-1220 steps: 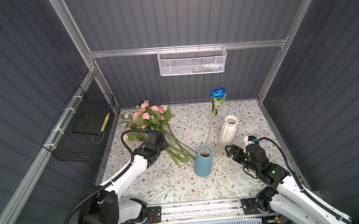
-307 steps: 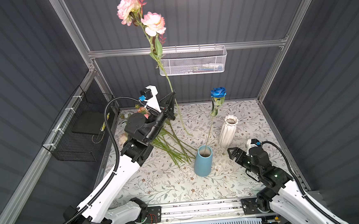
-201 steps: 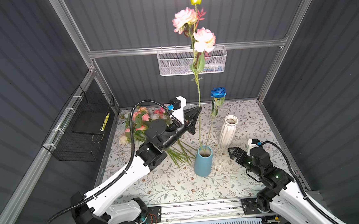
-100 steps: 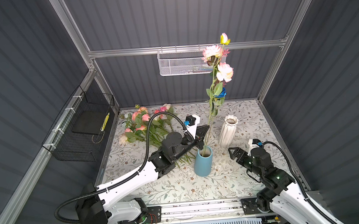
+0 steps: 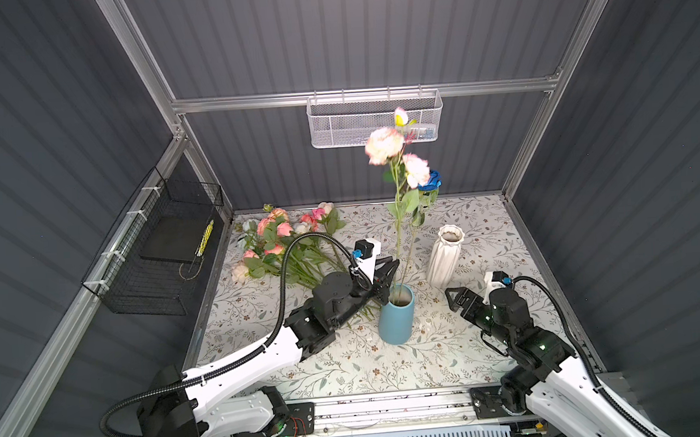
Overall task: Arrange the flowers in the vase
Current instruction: 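Lower the pink rose stem into the teal vase and open the left gripper, then move the left gripper back to the flower pile and grasp a pink stem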
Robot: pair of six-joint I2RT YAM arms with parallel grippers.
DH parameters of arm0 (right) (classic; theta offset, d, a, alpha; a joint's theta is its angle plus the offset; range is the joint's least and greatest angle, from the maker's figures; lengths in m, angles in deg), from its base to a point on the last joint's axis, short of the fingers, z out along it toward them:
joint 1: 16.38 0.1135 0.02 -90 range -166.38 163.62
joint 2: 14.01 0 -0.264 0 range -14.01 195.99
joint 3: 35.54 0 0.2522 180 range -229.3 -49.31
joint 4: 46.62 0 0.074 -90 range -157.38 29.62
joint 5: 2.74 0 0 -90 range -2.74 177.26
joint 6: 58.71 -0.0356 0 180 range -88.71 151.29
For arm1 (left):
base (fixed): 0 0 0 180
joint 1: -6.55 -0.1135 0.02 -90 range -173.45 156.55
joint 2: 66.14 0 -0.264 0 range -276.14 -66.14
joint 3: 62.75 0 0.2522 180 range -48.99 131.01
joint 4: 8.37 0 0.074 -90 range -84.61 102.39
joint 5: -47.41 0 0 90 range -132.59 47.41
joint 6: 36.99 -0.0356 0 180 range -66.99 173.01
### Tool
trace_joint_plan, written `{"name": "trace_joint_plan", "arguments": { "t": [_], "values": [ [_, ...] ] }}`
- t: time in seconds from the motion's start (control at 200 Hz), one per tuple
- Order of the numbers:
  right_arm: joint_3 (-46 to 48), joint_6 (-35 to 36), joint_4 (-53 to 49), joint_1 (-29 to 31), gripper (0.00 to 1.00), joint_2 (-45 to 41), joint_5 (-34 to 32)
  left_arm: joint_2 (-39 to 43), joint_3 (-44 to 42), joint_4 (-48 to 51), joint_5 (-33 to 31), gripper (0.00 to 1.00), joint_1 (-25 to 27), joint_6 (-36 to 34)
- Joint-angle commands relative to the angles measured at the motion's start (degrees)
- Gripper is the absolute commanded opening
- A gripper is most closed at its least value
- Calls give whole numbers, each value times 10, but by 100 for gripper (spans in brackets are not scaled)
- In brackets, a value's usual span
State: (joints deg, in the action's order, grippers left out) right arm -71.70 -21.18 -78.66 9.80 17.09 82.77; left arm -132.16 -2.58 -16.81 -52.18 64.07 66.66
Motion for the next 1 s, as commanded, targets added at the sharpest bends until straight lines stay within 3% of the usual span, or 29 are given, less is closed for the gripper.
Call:
{"name": "trace_joint_plan", "arguments": {
  "t": [0.0,0.235,0.45,0.64,0.705,0.835,0.99],
  "values": [
    [8,0,-2,-2,95,-5,-6,16,-10,12,-15,34,4,10],
    [11,-5,1,-2,95,-5,-4,59,-32,29,-53,61,5,20],
    [17,-9,7,-2,95,-5,-3,101,-62,70,-110,62,5,39],
    [22,-10,10,-2,95,-5,-3,150,-100,136,-228,58,-2,82],
    [23,-11,14,-2,95,-4,-3,155,-101,175,-228,55,-32,108],
    [23,-10,20,-2,95,2,1,139,-102,219,-136,50,-143,172],
    [24,-11,19,-3,95,1,4,76,-64,262,-106,48,-209,191]
  ]
}}
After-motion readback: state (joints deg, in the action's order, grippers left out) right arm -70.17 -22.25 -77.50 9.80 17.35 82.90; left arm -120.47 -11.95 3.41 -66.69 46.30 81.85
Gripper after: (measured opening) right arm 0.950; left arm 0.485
